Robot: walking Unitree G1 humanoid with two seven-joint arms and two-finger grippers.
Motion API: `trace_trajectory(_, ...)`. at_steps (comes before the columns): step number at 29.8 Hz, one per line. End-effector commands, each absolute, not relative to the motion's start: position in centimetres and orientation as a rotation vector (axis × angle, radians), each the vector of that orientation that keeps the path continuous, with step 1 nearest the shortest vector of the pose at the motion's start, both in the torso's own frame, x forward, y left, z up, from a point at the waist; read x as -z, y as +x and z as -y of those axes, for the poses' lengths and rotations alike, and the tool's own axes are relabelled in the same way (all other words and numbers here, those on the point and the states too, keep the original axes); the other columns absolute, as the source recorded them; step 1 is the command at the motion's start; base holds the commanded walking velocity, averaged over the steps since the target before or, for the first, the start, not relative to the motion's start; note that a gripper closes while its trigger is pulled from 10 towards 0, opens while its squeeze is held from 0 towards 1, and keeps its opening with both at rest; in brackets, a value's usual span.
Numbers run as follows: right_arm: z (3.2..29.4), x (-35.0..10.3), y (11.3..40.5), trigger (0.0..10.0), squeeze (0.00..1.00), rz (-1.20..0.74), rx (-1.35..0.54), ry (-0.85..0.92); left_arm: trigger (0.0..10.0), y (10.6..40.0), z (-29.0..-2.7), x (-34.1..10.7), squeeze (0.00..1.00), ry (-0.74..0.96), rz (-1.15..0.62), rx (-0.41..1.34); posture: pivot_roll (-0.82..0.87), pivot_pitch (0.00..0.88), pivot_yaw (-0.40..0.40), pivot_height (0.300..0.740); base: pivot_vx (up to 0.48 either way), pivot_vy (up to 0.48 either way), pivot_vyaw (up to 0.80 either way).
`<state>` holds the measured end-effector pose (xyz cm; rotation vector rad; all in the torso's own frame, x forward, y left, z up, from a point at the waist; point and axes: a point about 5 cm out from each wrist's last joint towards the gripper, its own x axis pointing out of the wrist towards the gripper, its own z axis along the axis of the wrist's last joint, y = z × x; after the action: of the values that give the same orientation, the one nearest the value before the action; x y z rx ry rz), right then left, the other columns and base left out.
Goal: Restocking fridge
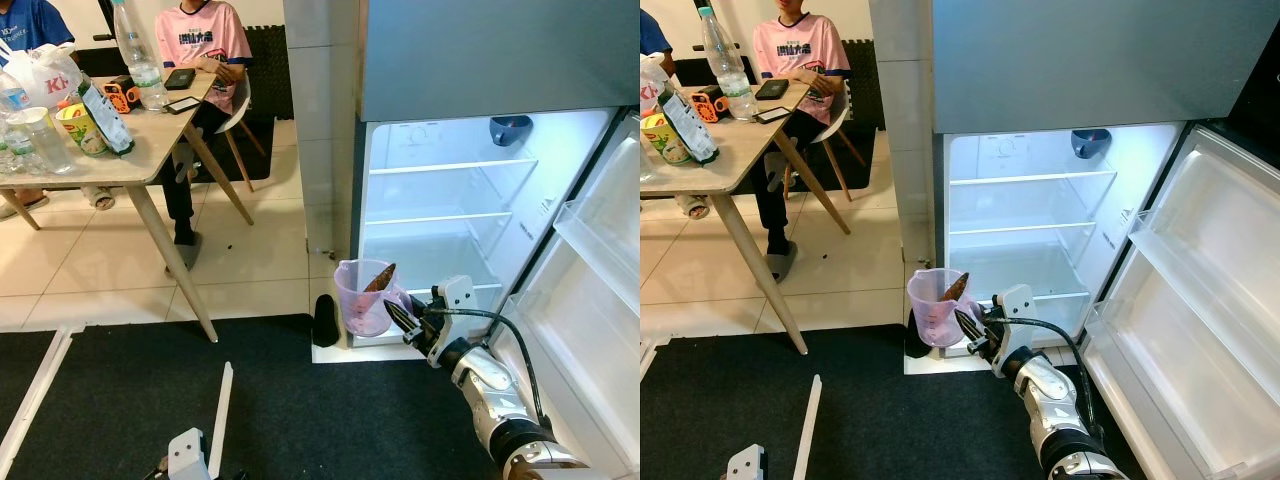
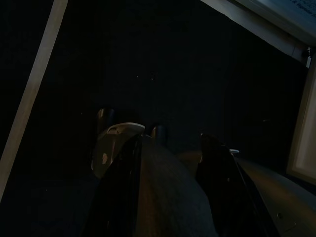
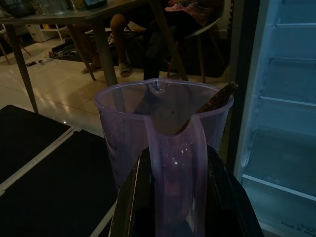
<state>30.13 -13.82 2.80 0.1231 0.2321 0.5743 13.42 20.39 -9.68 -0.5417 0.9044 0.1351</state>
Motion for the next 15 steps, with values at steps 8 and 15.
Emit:
trace_trajectory(8, 13.73, -2.81, 29.96, 10.0, 0.00, -0.220, -0.601, 0.119, 10.0, 13.29, -19.62, 9.81, 0.00, -0.559, -0.911, -0.104, -0.04, 0.000, -0.003, 0.740, 0.288, 0.000, 0.00)
trace_trajectory(15, 13.70, -2.82, 29.86, 10.0, 0.00, -0.217, -0.620, 0.124, 10.0, 13.45, -19.61, 9.75, 0.00, -0.558, -0.909, -0.094, -0.04, 0.000, -0.004, 0.740, 0.318, 0.000, 0.00)
